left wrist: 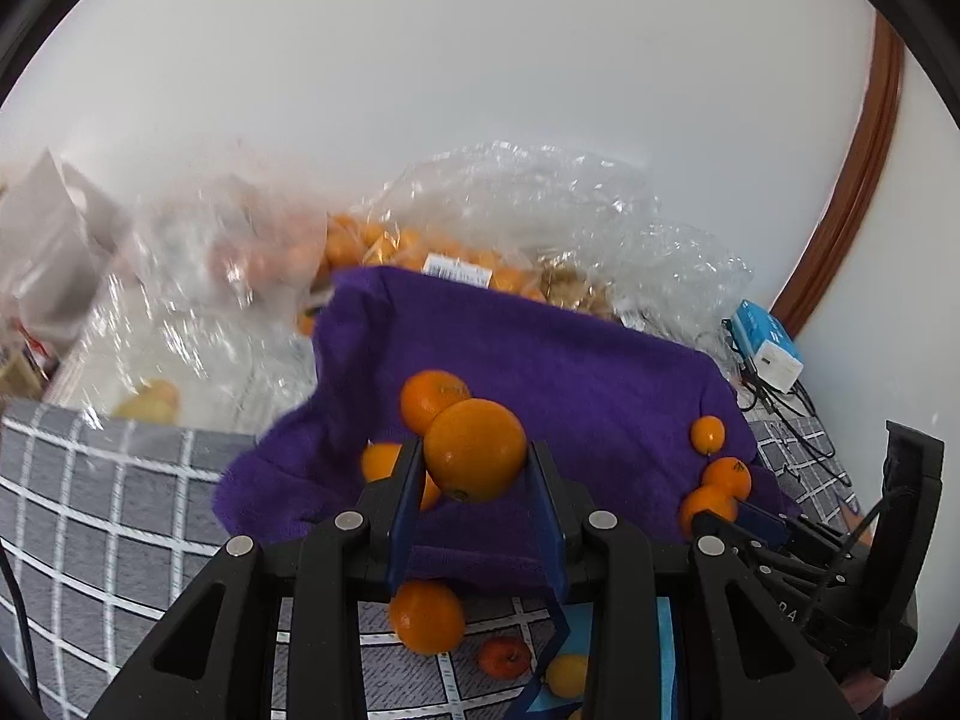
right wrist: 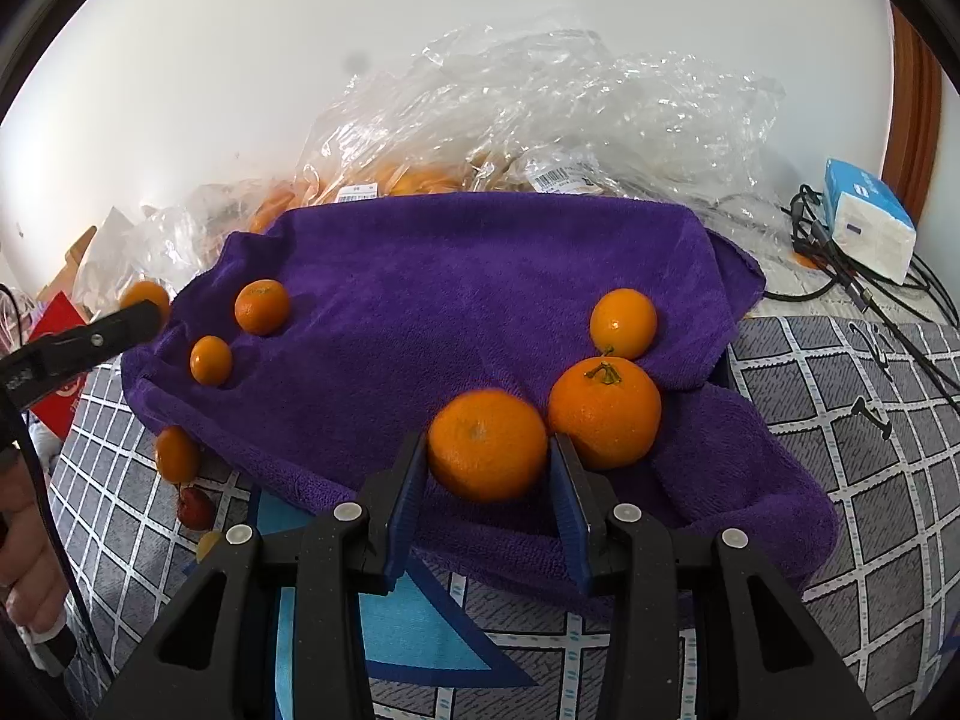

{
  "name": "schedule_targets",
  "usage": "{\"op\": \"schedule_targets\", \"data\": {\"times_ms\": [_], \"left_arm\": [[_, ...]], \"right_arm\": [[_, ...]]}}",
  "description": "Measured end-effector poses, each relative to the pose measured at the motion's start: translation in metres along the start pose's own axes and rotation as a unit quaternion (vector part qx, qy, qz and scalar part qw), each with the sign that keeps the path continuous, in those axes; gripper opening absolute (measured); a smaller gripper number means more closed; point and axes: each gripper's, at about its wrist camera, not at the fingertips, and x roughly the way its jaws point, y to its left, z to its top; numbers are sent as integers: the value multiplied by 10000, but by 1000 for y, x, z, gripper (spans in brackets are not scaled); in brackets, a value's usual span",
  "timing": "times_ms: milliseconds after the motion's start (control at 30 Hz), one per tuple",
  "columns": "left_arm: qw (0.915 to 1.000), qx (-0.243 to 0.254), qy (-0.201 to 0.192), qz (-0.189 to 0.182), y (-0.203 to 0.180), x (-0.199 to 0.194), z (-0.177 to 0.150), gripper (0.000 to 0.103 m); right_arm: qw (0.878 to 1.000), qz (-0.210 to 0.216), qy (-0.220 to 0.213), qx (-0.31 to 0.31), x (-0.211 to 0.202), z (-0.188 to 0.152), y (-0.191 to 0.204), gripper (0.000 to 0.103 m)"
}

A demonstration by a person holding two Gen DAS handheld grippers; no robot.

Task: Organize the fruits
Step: 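Lower both oranges onto the towel and open both grippers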

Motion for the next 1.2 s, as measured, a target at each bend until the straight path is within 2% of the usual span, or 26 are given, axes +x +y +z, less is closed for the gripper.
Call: {"op": "schedule_targets", "data": {"times_ms": [100,233,333,433,533,633,767,900,1033,1100,1200], "left_arm": [[9992,-292,122,-250,15,5,-4,32],[9978,-520,217,-355,26,10,-5,32],[9974,-551,225,-397,23,13,-2,32],[9983,-382,297,-315,10,21,5,32],[9987,-85,496,15,-7,37,8,33],[9979,-14,634,108,-17,51,8,33],[9952,318,692,608,-31,65,8,33],[9944,396,691,702,-34,69,10,33],[9942,370,802,614,-33,72,12,33],[9938,348,801,694,-31,68,12,35],[9955,232,706,589,-26,52,11,37]], "right_arm": [[10000,3,-6,-32,0,-1,0,41],[10000,9,-22,-55,-2,-1,0,42],[9998,-29,-77,-189,-10,-1,2,49],[9990,-125,-234,-371,-23,1,5,58],[9980,-278,-326,-476,-32,2,2,58],[9977,-348,-376,-454,-39,2,-7,58],[9981,-379,-372,-313,-46,-1,-23,58],[9983,-435,-342,-160,-48,-3,-33,58],[9981,-497,-361,-83,-53,-6,-36,58],[9979,-529,-370,-95,-56,-7,-35,58],[9977,-573,-357,-65,-60,-9,-32,58]]}}
